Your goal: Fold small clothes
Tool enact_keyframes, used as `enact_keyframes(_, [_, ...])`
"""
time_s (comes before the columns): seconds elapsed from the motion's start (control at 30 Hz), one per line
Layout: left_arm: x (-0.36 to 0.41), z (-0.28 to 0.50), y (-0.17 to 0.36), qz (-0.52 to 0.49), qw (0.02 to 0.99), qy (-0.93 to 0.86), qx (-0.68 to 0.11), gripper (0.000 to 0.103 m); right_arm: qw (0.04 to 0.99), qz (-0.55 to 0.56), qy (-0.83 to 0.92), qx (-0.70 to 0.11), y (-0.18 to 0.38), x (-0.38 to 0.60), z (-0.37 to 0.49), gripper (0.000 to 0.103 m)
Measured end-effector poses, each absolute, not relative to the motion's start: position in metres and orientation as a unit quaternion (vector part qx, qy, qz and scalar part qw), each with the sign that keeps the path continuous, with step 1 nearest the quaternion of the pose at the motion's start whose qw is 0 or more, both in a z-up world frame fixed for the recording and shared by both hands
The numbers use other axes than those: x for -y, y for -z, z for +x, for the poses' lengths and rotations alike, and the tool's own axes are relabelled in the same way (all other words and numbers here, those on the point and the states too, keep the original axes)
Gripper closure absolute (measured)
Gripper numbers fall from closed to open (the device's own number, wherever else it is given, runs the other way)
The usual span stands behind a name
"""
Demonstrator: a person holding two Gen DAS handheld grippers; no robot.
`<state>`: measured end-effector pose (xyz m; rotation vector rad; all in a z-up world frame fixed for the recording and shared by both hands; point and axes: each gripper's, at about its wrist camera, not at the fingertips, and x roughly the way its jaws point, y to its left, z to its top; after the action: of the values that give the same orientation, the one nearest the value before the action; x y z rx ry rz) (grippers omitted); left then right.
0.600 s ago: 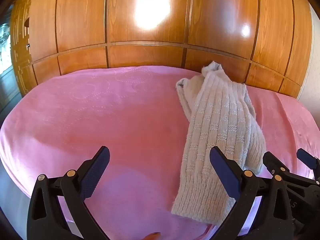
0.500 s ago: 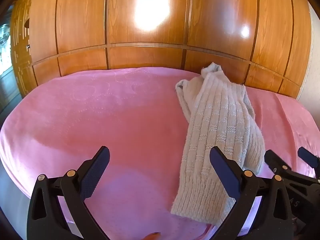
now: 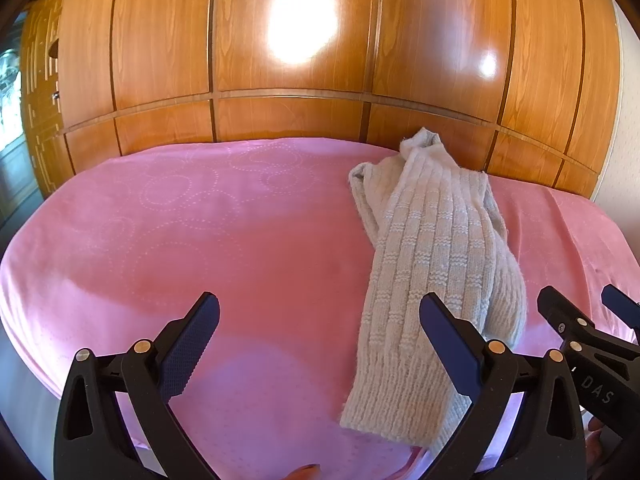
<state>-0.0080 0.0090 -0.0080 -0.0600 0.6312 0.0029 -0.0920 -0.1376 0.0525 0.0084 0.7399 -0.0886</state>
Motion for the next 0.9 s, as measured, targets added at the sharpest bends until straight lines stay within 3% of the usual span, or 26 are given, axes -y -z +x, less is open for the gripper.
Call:
enact_keyframes(0.4, [-0.011, -0.005, 0.006, -0.033, 0.950, -0.004, -0.312, 0.004, 0.932, 0.013, 0.033, -0.362, -0.056, 0.137, -0.091, 0.002])
enact_keyframes(0.63, [-0.018, 0.001, 0.009, -0.030, 0.946, -0.007, -0.324, 0.004, 0.926, 0.086, -0.044, -0.364, -0.057, 0.153, -0.087, 0.003])
enact_keyframes(0.77, [-0.034, 0.010, 0.017, -0.041, 0.939, -0.015, -0.341, 0.004, 0.909, 0.119, -0.103, -0.386, -0.052, 0.164, -0.069, 0.043])
enact_keyframes(0.9, [-0.053, 0.012, 0.025, -0.057, 0.933, -0.016, -0.354, 0.004, 0.895, 0.138, -0.147, -0.397, -0.045, 0.163, -0.048, 0.046])
